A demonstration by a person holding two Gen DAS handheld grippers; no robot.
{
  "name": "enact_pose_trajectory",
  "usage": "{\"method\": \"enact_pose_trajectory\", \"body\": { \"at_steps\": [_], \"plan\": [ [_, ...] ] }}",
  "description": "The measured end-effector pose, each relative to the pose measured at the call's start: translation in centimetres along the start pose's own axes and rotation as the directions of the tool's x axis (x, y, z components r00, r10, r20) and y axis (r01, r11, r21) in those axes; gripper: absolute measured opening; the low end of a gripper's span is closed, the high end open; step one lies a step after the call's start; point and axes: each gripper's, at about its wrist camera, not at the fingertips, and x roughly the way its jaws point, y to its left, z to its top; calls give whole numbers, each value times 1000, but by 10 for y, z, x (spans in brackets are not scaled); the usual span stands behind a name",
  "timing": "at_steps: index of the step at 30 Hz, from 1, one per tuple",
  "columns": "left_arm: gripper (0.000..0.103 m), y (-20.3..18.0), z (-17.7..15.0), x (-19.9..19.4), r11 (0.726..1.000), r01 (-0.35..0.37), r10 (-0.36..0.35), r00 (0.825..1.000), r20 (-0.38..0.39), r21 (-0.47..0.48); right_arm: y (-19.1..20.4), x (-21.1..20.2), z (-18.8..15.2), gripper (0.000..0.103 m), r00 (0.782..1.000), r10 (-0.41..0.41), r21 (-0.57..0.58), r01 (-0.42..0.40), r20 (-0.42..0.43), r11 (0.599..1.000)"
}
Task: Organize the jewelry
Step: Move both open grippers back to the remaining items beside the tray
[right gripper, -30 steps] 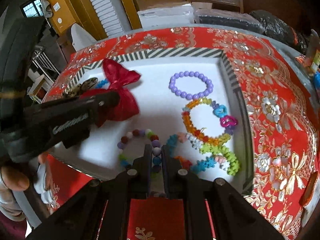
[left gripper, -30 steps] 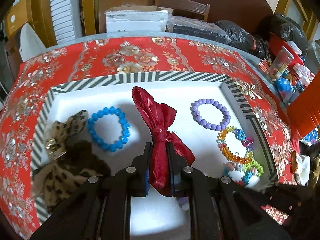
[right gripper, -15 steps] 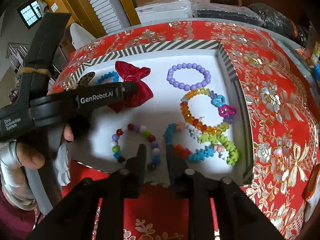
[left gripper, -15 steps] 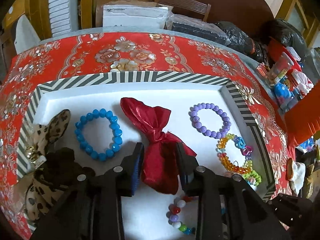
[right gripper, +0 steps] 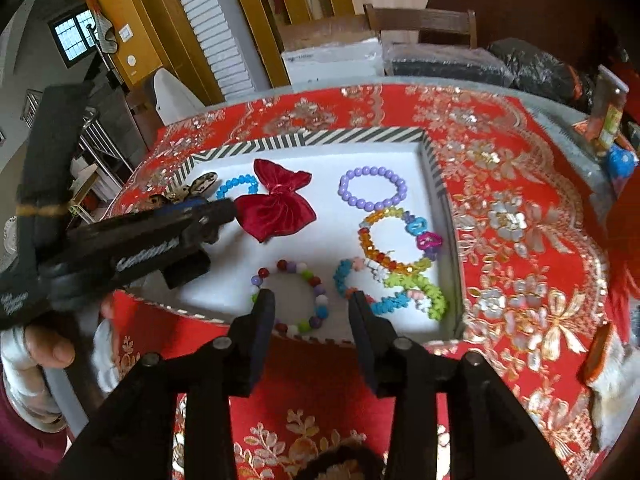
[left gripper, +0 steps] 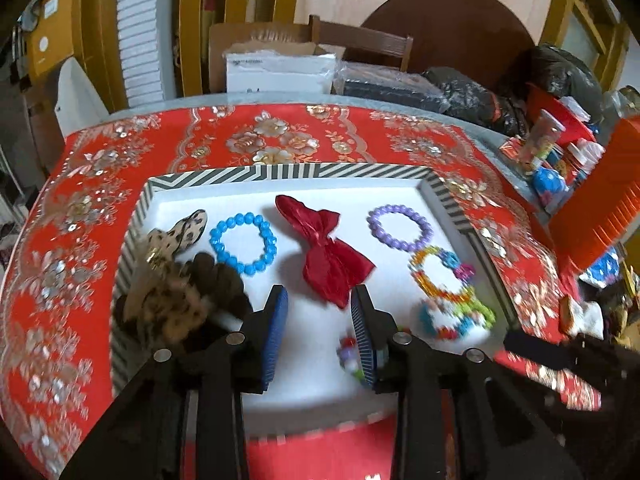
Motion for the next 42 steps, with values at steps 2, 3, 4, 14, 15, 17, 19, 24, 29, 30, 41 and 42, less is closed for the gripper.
{"method": "enact_pose_trajectory", "body": {
  "at_steps": [2,3,4,14,15,17,19,24,29,30,41,42],
  "plan": [
    [23,-4,-12,-12,1000,-12,12,1000,9,11,1,-8,-4,40,1000,-18,-13,18,6,1000],
    [23,-5,-17,-16,1000,-16,16,1000,10,13,1,-12,-7,40,1000,-26,-20,26,11,999],
    [23,-5,-22,-20,1000,-17,16,1000,10,12,1,-18,-11,41,999,-34,-29,34,19,999],
    [23,-8,-79,-50,997,-71,71,997,-17,-19,-9,-45,-60,46,996,-89,-40,90,28,995],
    [23,-10,-84,-54,997,-79,79,997,-12,-15,-9,-47,-66,46,996,-88,-42,88,22,995],
    [23,-13,-92,-62,996,-88,88,996,-5,-7,-9,-51,-74,46,996,-86,-43,87,21,995],
    [23,-16,-101,-69,996,-93,93,996,2,-1,-10,-55,-82,46,996,-85,-49,86,21,995],
    [23,-18,-118,-80,996,-85,84,996,-10,-2,-13,-61,-95,46,997,-78,-47,79,12,996],
    [23,-16,-135,-89,999,-36,35,998,-49,-18,-16,-60,-106,46,997,-74,-55,73,-17,996],
    [23,-16,-138,-91,999,-22,21,998,-56,-23,-18,-58,-109,46,997,-75,-52,73,-24,996],
    [23,-30,-179,-99,998,54,-51,987,-156,17,-26,-41,-119,46,994,-83,-36,80,-76,996],
    [23,-32,-184,-99,998,58,-52,985,-167,27,-27,-41,-119,46,994,-83,-36,81,-76,996]
  ]
}}
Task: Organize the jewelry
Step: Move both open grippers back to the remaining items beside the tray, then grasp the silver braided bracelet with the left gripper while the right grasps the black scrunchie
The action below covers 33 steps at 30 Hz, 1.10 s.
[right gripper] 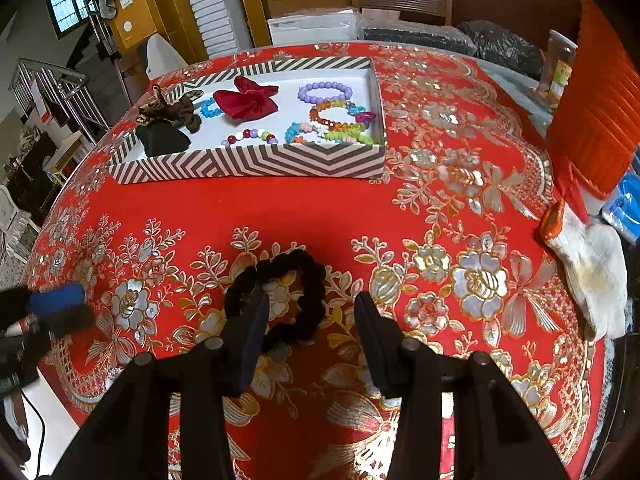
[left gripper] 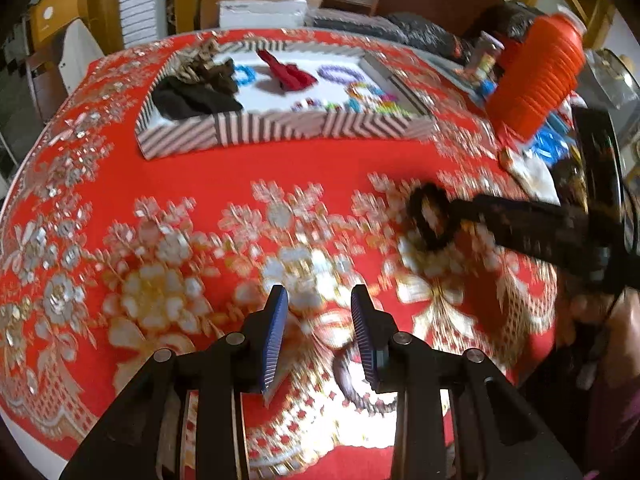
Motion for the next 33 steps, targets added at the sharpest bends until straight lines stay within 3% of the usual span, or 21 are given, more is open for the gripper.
{"method": "enact_pose_trajectory", "body": {
  "at_steps": [13,33],
  "plan": [
    [23,-9,-27,2,1000,0,1,999,-48,27,-2,4,-1,46,1000,12,5,-12,-7,1000],
    [24,-16,-30,12,998,3,0,998,-62,55,-3,13,-1,46,1000,6,4,-6,-18,1000]
  ]
}}
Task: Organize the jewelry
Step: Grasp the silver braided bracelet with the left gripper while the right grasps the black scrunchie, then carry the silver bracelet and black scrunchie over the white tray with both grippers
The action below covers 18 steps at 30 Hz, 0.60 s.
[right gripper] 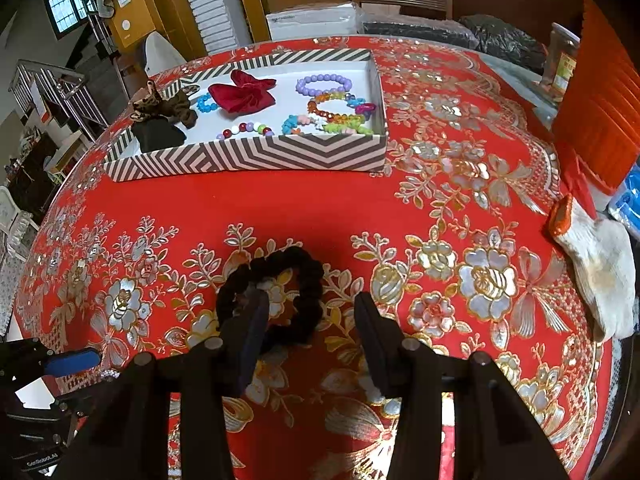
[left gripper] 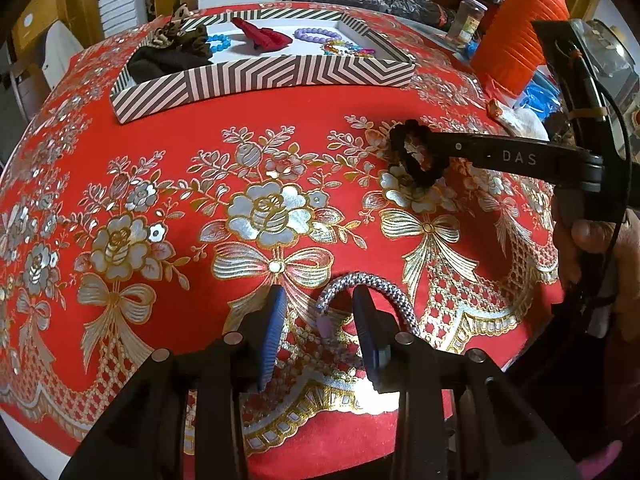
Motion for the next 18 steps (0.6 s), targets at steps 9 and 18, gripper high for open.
{"method": "enact_pose_trajectory", "body": {
  "at_steps": [9,18],
  "plan": [
    [19,-7,0,4,998,-31,29,999,26,48,4,10,2,39,999,-32,-44,33,7,998],
    [0,6,16,-9,1000,28,-27,997,73,-7,-6,-6,6,8,998,30,7,-30,59,1000]
  ]
}}
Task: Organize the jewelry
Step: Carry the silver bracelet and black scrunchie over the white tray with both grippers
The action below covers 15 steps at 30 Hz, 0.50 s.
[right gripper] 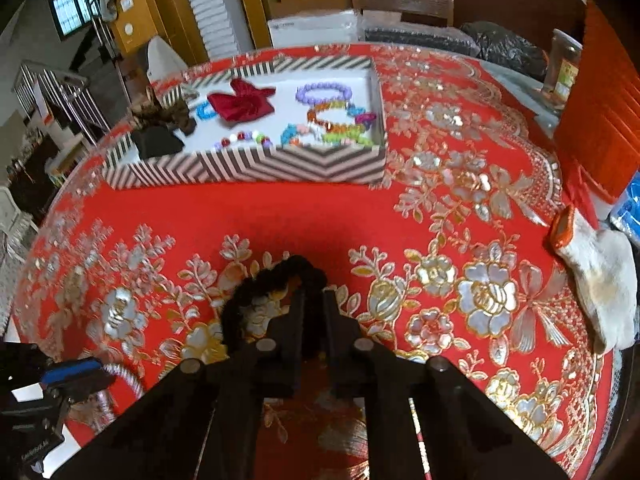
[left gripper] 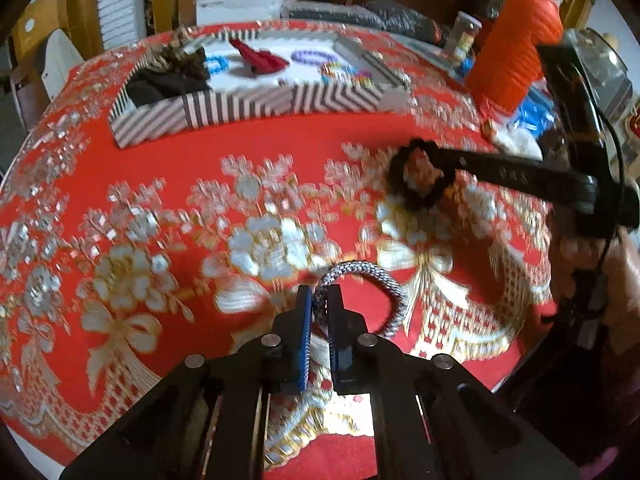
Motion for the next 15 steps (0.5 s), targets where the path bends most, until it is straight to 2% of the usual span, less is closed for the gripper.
{"method": "enact_pose_trajectory", "body": {
  "at_steps": [6,15],
  "plan": [
    [0,8,23,-11,1000,-10,11,998,59,-30,-8,-16,2,8,997,57,49,-60,48,997],
    [0,14,53,-18,999,-19,25,993,116,-51,-8,-30,6,8,989,111,61,-117,94,991]
  ]
}}
